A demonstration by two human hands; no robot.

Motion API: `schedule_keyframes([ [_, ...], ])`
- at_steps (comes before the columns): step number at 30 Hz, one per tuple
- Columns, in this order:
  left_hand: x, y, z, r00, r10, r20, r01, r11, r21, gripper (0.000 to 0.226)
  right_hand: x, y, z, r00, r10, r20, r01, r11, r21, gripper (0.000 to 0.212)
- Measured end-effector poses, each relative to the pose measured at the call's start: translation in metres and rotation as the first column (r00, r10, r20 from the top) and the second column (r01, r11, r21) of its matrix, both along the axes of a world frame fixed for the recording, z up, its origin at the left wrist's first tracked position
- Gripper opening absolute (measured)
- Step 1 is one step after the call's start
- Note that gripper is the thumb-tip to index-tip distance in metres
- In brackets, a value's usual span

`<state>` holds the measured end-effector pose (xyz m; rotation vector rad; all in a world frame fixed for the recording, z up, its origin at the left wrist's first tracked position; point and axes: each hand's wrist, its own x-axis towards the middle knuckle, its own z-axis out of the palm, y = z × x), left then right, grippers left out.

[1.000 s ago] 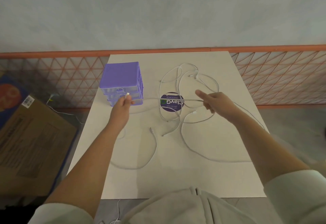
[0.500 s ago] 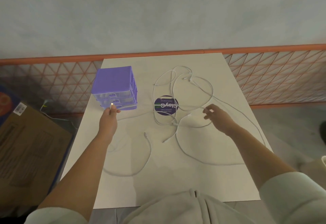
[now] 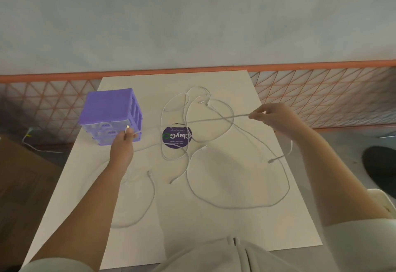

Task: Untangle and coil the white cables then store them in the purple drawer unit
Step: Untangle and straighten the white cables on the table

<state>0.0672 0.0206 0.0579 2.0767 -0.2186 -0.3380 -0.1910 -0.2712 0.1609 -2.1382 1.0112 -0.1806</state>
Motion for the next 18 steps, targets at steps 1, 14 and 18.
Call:
schedule_keyframes([
  [1,-0.003,-0.004,-0.001,1.000,-0.014,-0.006,0.014,1.000,0.005,0.047,-0.006,-0.006,0.002,0.999,-0.002,-0.038,0.002,1.000,-0.002,0.020],
  [14,-0.035,-0.023,-0.014,0.992,-0.120,0.032,0.113,0.979,0.169,0.037,-0.055,-0.037,-0.086,0.925,0.023,-0.378,0.005,0.997,0.075,0.023],
  [18,-0.043,-0.025,-0.017,0.992,-0.120,0.025,0.114,0.977,0.178,0.036,-0.056,-0.032,-0.114,0.927,-0.017,-0.375,0.007,1.000,-0.027,0.026],
])
